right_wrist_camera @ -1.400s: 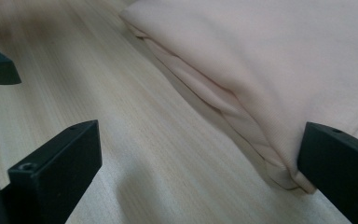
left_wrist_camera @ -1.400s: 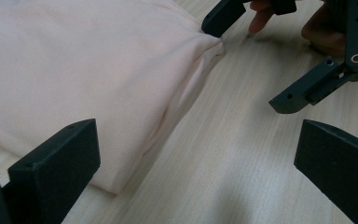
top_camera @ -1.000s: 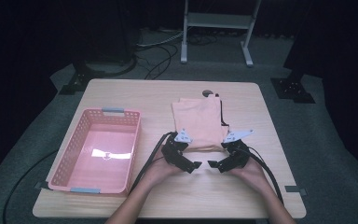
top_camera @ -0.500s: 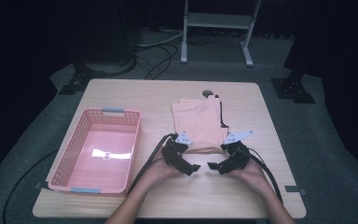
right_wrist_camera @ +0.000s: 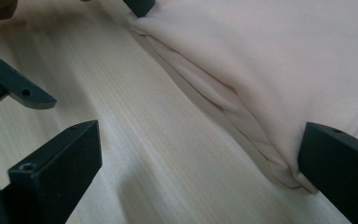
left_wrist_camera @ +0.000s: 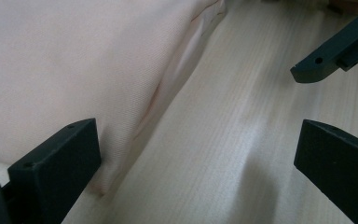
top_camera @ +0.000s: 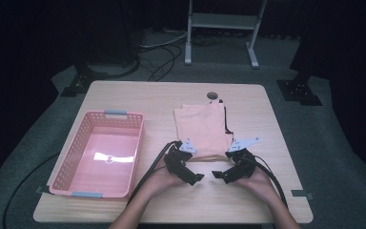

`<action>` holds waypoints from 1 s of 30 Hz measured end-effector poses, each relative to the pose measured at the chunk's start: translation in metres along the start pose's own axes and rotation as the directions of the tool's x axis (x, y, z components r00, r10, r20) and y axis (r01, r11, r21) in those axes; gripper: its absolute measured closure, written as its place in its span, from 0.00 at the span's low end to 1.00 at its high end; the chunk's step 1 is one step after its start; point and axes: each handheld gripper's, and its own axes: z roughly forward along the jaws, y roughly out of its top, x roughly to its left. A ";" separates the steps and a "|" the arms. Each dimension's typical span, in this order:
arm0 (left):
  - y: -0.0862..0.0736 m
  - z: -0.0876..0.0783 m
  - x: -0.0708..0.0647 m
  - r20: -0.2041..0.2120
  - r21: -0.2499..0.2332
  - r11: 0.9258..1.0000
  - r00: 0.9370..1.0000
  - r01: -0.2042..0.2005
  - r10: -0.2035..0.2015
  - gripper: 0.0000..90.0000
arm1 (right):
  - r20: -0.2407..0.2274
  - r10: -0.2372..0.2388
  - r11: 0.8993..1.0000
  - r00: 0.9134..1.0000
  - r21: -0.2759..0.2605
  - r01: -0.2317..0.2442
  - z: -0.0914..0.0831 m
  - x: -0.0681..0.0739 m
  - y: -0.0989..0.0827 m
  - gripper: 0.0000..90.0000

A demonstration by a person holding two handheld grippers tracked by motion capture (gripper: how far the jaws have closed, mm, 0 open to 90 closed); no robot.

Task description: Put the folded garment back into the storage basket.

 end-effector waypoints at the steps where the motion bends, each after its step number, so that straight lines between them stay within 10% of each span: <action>1: -0.001 0.000 -0.001 0.004 0.000 1.000 1.000 0.001 -0.001 0.00 | -0.003 0.005 1.000 1.000 -0.002 -0.005 -0.001 0.001 -0.001 0.00; 30: -0.015 -0.013 -0.021 0.036 0.006 1.000 0.999 0.006 -0.006 0.00 | -0.026 0.011 1.000 1.000 -0.003 -0.011 -0.009 0.027 -0.014 0.00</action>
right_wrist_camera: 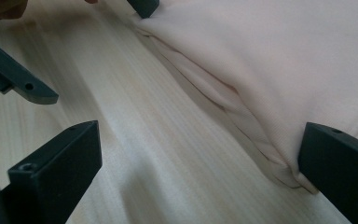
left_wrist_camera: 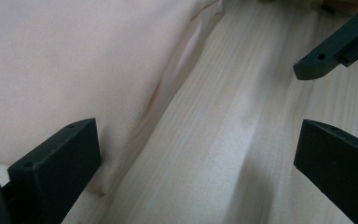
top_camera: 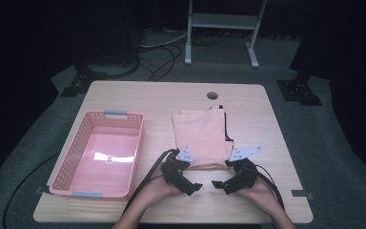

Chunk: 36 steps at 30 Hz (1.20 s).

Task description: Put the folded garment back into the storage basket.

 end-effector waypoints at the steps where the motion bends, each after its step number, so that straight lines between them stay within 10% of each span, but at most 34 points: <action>1: -0.001 0.000 -0.001 0.000 0.001 1.000 1.000 -0.003 0.003 0.00 | 0.000 -0.003 1.000 1.000 0.001 0.003 0.000 0.002 -0.001 0.00; 36: -0.022 -0.012 -0.040 0.027 -0.001 1.000 0.999 -0.026 0.026 0.00 | -0.032 0.004 1.000 0.999 -0.001 -0.004 -0.019 0.042 -0.028 0.00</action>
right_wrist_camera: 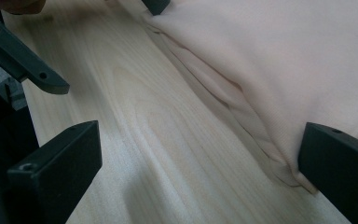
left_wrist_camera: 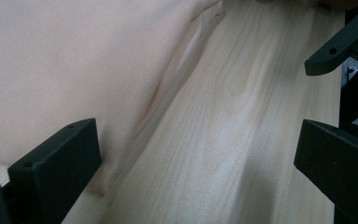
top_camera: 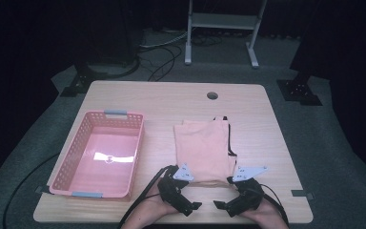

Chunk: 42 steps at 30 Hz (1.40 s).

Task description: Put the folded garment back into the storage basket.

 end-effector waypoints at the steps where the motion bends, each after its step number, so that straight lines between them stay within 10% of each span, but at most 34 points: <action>1: 0.000 0.000 0.000 0.000 0.000 1.000 1.000 0.000 0.000 0.00 | 0.000 0.000 1.000 1.000 0.000 0.000 0.000 0.000 0.000 0.00; 19: -0.001 -0.011 -0.004 -0.069 -0.093 0.995 0.997 -0.026 0.020 0.00 | 0.022 -0.039 0.993 0.999 -0.112 0.041 -0.010 0.001 -0.006 0.00; 34: -0.010 -0.016 0.012 -0.278 -0.133 0.991 0.961 -0.030 -0.008 0.00 | 0.210 -0.039 0.985 0.977 -0.156 0.073 -0.015 -0.016 -0.013 0.00; 42: -0.012 -0.008 0.018 -0.273 -0.102 0.995 0.962 -0.018 -0.010 0.00 | 0.230 -0.045 0.995 0.972 -0.080 0.064 -0.006 -0.020 -0.009 0.00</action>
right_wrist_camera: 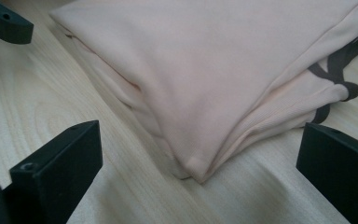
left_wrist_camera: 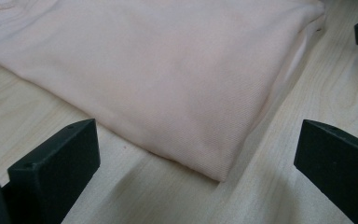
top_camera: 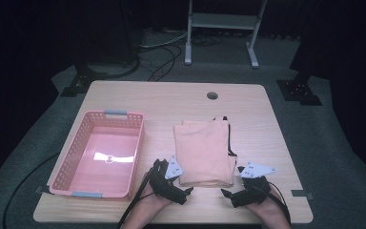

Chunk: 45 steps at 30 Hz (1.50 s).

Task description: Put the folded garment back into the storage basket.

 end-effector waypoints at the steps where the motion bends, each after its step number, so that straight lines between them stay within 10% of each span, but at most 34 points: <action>1: 0.000 0.000 0.000 0.000 0.000 1.000 1.000 0.000 0.000 0.00 | -0.003 0.002 1.000 1.000 0.008 -0.002 0.001 0.000 0.000 0.01; 22: 0.000 0.008 0.002 0.032 0.078 0.997 0.999 0.018 -0.021 0.00 | -0.013 0.016 0.997 1.000 0.078 -0.015 0.009 -0.002 0.003 0.01; 45: 0.000 0.008 0.003 0.033 0.080 0.996 0.999 0.027 -0.030 0.00 | -0.016 0.016 0.999 1.000 0.039 -0.015 0.006 0.000 0.003 0.18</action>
